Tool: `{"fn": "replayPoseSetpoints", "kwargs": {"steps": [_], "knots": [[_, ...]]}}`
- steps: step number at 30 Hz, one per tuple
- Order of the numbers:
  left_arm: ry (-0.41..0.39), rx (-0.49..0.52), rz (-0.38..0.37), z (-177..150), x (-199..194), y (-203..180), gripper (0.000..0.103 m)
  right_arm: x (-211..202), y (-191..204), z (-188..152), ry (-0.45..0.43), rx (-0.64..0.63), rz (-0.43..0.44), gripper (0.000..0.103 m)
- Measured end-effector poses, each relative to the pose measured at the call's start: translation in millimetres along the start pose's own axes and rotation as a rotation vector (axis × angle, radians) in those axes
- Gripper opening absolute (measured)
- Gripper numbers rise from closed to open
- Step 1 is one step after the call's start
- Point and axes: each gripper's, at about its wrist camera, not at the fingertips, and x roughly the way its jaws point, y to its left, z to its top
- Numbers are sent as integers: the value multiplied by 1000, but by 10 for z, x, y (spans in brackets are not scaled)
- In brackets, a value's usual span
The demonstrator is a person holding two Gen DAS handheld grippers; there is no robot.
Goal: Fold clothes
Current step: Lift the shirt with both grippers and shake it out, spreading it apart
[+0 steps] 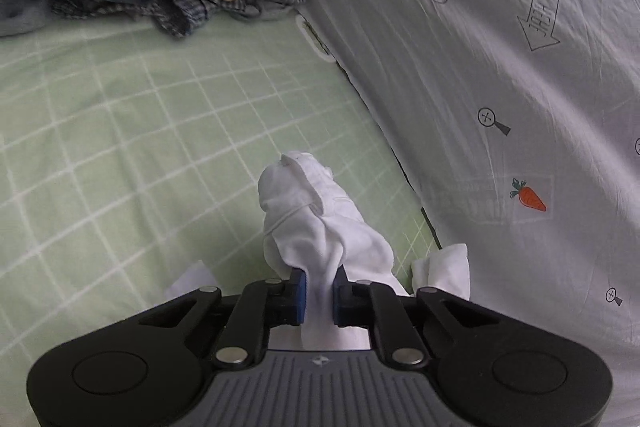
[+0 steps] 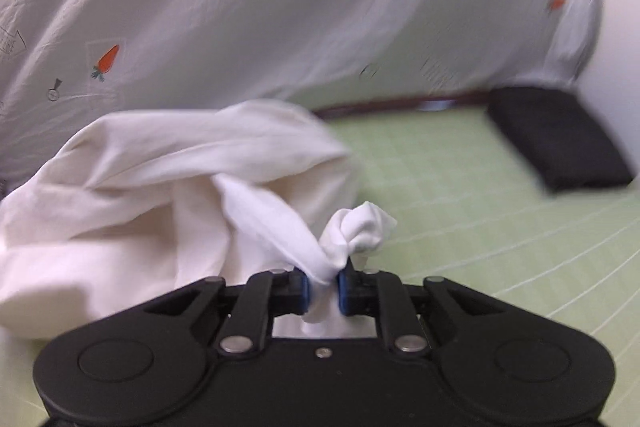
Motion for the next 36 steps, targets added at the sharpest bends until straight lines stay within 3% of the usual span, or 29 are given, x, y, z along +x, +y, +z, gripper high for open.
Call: {"fn": "replayPoseSetpoints", "kwargs": {"steps": [9,13,19,21,27,31,33,36], "knots": [[-167,158,65,-153,-836,-22,12,-573,-755,541,-270,-74,-225,13],[-147,101,106,-211,-786,147,12,-369,-954,487,-189,-33,-235,14],[-134,39,134,-329,-757,370,13,25,-979,26,0,-1,-247,15],[-135,26,130,-309,-777,382,13,50,-1055,-28,14,53,-247,14],[-142,146,159,-164,-669,156,12,49,-1280,149,-50,125,-233,14],[-162,124,141,-52,-599,78,12,168,-1099,320,-68,27,-225,14],[-168,133,147,-41,-570,50,12,259,-984,329,-35,-12,-189,14],[-155,136,152,-86,-546,112,12,388,-806,196,42,-20,-56,14]]}}
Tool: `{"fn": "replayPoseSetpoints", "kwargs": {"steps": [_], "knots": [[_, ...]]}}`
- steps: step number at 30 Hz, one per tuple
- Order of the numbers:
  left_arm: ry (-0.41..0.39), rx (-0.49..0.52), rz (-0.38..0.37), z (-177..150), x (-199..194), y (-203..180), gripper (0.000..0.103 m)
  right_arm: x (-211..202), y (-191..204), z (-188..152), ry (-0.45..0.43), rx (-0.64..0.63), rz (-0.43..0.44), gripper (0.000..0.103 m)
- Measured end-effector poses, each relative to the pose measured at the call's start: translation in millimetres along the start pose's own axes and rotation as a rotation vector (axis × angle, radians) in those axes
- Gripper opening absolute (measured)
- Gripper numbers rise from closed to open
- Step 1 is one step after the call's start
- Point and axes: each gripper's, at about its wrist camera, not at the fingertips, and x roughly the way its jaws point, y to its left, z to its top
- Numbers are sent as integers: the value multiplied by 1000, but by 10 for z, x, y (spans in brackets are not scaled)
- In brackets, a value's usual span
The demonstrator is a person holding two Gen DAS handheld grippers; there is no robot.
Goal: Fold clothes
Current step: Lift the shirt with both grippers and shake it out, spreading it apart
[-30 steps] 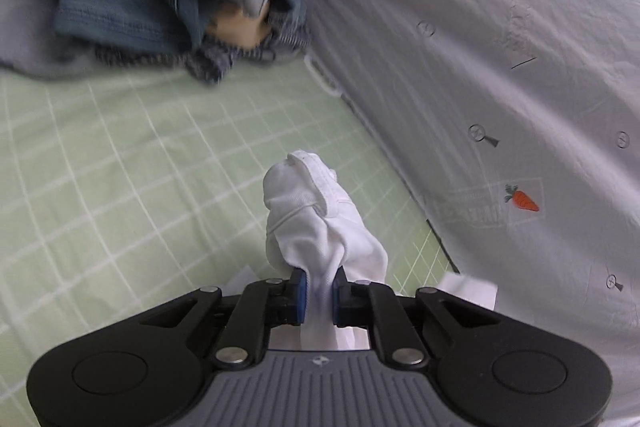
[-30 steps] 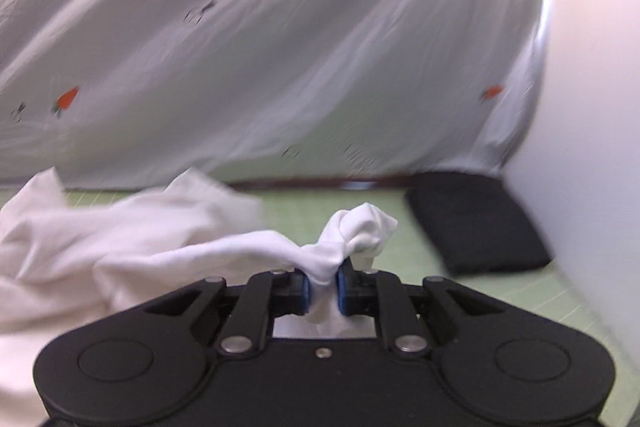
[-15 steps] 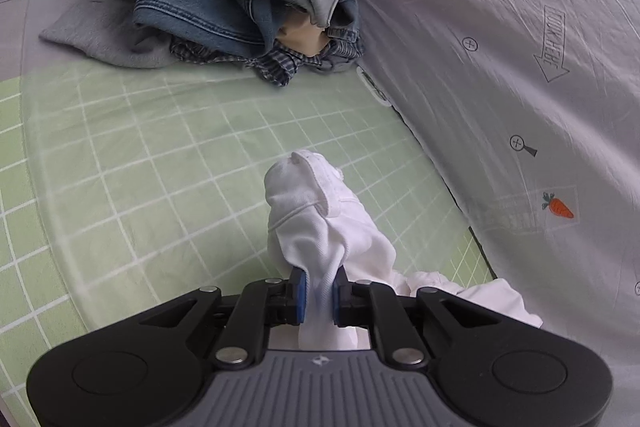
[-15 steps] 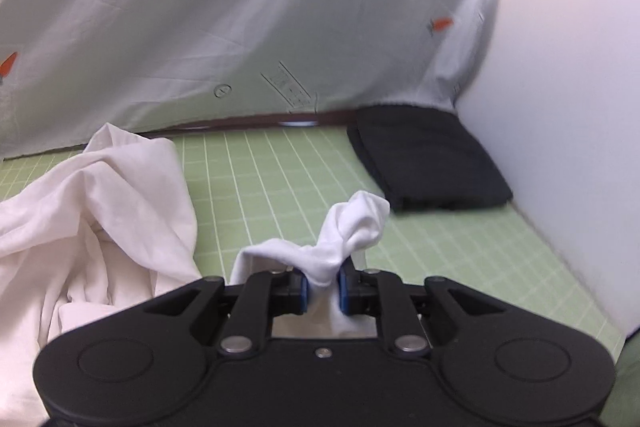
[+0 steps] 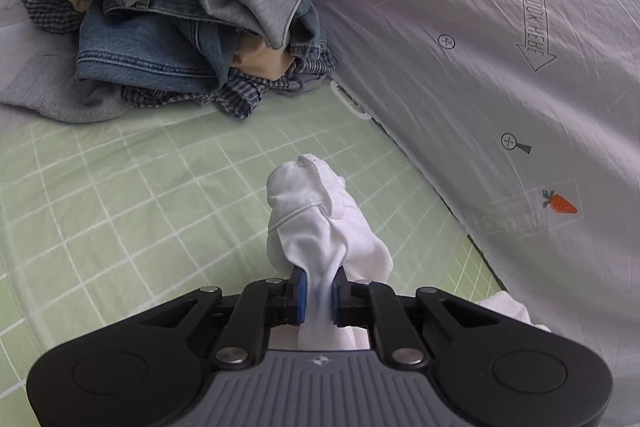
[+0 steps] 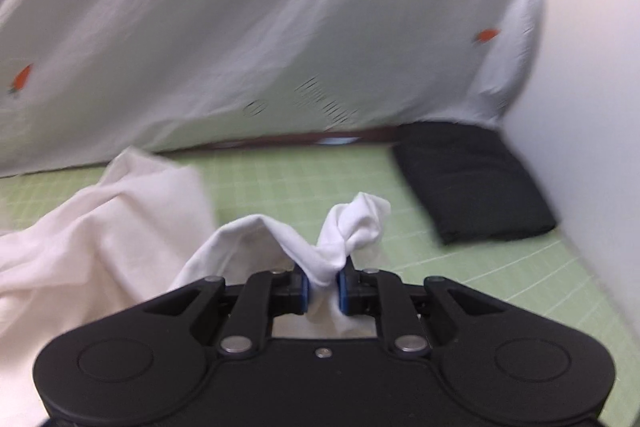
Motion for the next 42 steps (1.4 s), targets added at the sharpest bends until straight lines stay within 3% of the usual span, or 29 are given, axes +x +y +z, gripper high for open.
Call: {"fn": "replayPoseSetpoints", "kwargs": {"steps": [5,10,21,28,32,35,39,42], "knots": [[30,-7,17,-41,88,107,13,282,424,-252,138,-26,169,14],[60,-4,43,-42,251,133,13,612,730,-213,180,-55,132,15],[98,23,56,148,836,-166,13,1452,1379,441,136,-133,159,15],[74,-47,55,270,1056,-289,13,1880,1806,808,97,-211,174,15],[44,-46,38,259,851,-269,13,1624,1632,722,67,-169,180,14],[23,-59,22,261,582,-138,13,1136,1372,540,-13,-177,137,13],[7,-93,-25,195,166,82,12,358,932,264,-130,-212,10,11],[-5,-81,-43,68,-65,122,12,-41,626,22,-155,-276,-111,11]]}}
